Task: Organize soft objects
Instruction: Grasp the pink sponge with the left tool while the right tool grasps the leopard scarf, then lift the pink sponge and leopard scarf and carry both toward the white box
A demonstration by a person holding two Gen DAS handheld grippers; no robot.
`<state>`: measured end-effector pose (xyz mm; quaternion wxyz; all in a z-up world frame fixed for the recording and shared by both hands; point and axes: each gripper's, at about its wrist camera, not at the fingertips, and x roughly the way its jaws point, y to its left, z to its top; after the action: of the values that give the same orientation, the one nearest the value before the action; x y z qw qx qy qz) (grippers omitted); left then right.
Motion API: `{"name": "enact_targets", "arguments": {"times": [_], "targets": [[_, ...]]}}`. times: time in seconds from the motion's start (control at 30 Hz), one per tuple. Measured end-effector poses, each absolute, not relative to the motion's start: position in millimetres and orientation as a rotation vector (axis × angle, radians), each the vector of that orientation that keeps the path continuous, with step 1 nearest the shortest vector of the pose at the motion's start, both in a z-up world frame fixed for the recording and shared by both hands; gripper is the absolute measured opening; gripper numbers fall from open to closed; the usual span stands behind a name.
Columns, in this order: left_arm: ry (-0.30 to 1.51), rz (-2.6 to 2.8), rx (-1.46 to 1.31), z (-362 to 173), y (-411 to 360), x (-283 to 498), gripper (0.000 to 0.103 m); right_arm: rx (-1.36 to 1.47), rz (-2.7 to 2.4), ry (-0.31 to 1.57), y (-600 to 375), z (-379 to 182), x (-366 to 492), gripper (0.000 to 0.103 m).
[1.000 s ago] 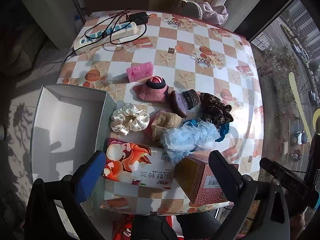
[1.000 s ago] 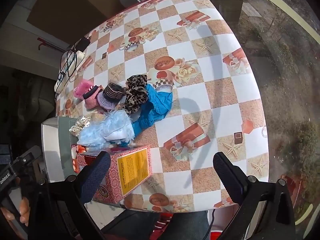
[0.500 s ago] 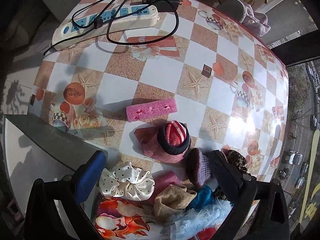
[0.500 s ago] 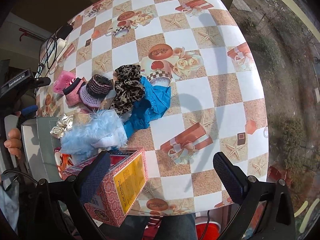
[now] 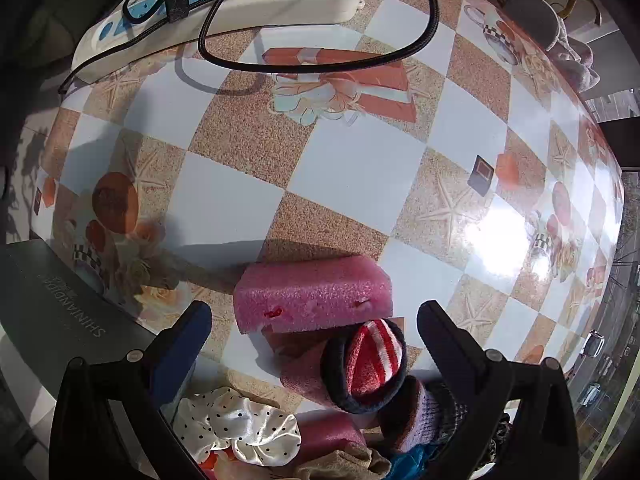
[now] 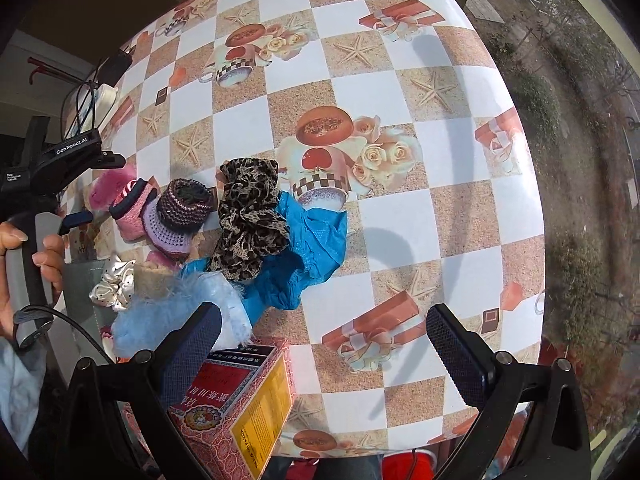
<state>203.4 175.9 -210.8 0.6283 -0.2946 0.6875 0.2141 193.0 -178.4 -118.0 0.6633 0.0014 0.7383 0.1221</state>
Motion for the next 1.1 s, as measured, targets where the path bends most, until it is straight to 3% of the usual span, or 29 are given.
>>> {"name": "enact_targets", "arguments": {"times": [0.17, 0.33, 0.37, 0.4, 0.43, 0.47, 0.57, 1.1], "targets": [[1.587, 0.515, -0.617, -218.0, 177.6, 203.7, 0.102, -0.04, 0.333, 1.67, -149.9, -138.1, 215.2, 0.103], [1.648, 0.492, -0.535, -222.1, 160.8, 214.0, 0.082, -0.1, 0.384, 1.679, -120.4, -167.1, 229.9, 0.103], [1.663, 0.491, -0.513, -224.8, 151.8, 218.7, 0.073, -0.111, 0.393, 1.688, -115.9, -173.3, 230.0, 0.103], [1.666, 0.479, -0.501, -224.7, 149.6, 219.4, 0.073, -0.129, 0.397, 1.704, -111.5, -180.2, 228.9, 0.101], [1.662, 0.467, -0.485, -221.3, 142.1, 219.8, 0.073, -0.149, 0.397, 1.717, -108.2, -185.9, 227.9, 0.084], [1.648, 0.454, -0.463, -218.3, 138.6, 219.9, 0.073, -0.158, 0.403, 1.736, -106.1, -190.5, 225.9, 0.059], [1.595, 0.427, -0.39, -200.3, 133.0, 220.0, 0.072, -0.156, 0.438, 1.751, -104.3, -192.6, 219.8, 0.039], [1.384, 0.268, -0.218, -91.0, 90.3, 200.3, 0.072, 0.257, 0.45, 1.62, -171.0, -132.9, 237.1, 0.037]]}}
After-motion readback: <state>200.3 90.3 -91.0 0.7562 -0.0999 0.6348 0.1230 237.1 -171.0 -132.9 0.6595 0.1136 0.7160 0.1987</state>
